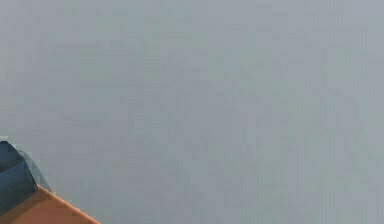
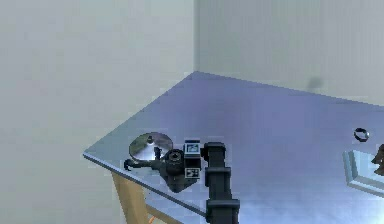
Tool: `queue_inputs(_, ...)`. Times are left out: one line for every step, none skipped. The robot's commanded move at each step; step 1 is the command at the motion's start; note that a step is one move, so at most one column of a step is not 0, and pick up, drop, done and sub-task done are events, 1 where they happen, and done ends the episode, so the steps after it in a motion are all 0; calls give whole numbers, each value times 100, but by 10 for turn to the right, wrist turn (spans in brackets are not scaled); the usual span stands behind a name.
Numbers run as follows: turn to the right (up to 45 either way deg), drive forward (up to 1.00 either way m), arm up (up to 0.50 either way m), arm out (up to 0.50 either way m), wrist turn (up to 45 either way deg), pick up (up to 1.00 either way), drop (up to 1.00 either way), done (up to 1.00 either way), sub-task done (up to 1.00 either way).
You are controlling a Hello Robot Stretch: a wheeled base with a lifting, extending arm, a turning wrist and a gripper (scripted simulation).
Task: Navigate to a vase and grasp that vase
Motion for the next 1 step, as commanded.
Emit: queue_inputs(0,0,10,0,0,0,0,0,0)
